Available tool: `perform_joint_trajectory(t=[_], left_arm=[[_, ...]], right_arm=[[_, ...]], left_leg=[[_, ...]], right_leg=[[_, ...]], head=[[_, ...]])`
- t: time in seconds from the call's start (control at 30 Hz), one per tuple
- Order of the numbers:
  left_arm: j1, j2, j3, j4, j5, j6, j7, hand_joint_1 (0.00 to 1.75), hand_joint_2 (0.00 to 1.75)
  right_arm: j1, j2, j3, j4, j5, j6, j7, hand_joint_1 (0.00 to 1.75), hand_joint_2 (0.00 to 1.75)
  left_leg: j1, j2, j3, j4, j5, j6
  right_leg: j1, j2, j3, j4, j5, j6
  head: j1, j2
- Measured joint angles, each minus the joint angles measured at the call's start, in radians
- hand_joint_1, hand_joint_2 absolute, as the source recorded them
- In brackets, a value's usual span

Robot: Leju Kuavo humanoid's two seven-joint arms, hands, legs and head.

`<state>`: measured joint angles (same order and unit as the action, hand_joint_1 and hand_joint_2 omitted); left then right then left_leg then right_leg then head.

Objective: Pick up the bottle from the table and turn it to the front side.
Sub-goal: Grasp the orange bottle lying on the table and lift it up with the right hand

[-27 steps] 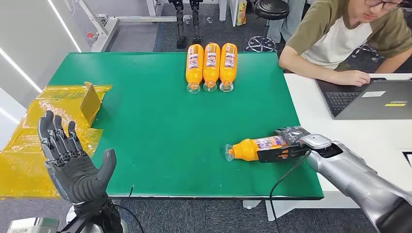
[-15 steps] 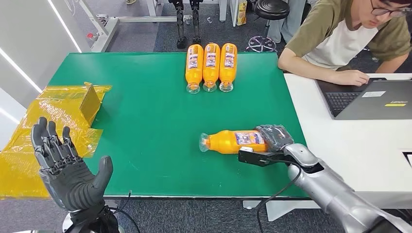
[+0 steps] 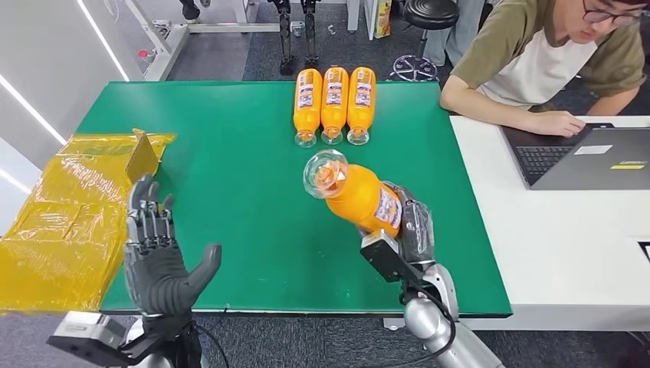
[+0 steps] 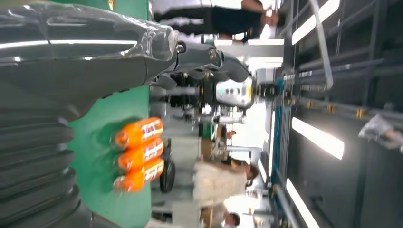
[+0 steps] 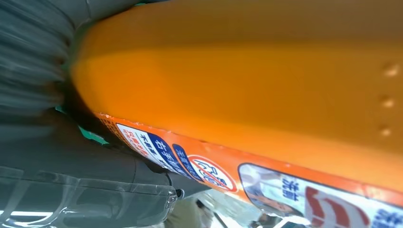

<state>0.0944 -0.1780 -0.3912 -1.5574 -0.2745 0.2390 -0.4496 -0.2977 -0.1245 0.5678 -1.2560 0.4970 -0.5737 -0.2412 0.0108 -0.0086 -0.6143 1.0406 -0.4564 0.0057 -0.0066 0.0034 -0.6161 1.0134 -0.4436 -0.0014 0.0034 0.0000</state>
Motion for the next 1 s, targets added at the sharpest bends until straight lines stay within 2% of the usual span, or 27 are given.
perform_joint_trajectory(t=[0.1, 0.23, 0.4, 0.73, 1.0], left_arm=[[-0.019, -0.001, -0.018, 0.034, 0.02, -0.058, 0.008, 0.0, 1.75], [-0.039, -0.002, -0.046, 0.067, 0.056, -0.127, 0.016, 0.0, 1.75], [-0.069, -0.003, -0.077, 0.113, 0.106, -0.201, 0.018, 0.0, 1.75], [-0.112, -0.003, -0.09, 0.205, 0.177, -0.254, -0.012, 0.0, 1.75], [-0.114, -0.011, -0.088, 0.211, 0.176, -0.258, -0.007, 0.0, 1.75]], right_arm=[[0.053, 0.023, -0.003, -0.046, -0.017, 0.033, 0.022, 1.72, 1.75], [0.105, 0.042, -0.001, -0.103, -0.046, 0.122, 0.045, 1.71, 1.75], [0.154, 0.047, 0.018, -0.165, 0.005, 0.206, 0.069, 1.37, 1.75], [0.192, 0.052, 0.049, -0.226, 0.119, 0.325, 0.091, 1.43, 1.75], [0.159, 0.05, 0.06, -0.211, 0.145, 0.386, 0.117, 1.34, 1.75]], left_leg=[[0.0, 0.001, 0.0, 0.0, -0.001, 0.0], [0.0, 0.001, 0.0, 0.0, -0.001, 0.0], [0.0, 0.001, 0.0, 0.0, -0.001, 0.0], [0.0, 0.002, 0.0, 0.0, -0.001, -0.001], [0.0, 0.002, 0.0, 0.0, -0.001, -0.001]], right_leg=[[0.0, 0.0, 0.0, 0.0, 0.0, 0.0], [0.0, 0.0, 0.0, 0.0, 0.0, 0.0], [0.0, 0.0, -0.001, 0.0, 0.0, 0.0], [0.0, 0.001, -0.001, 0.0, 0.0, 0.0], [0.0, 0.001, -0.001, 0.0, 0.0, 0.0]], head=[[0.0, 0.0], [0.0, 0.0], [0.0, 0.0], [0.0, 0.0], [0.0, 0.0]])
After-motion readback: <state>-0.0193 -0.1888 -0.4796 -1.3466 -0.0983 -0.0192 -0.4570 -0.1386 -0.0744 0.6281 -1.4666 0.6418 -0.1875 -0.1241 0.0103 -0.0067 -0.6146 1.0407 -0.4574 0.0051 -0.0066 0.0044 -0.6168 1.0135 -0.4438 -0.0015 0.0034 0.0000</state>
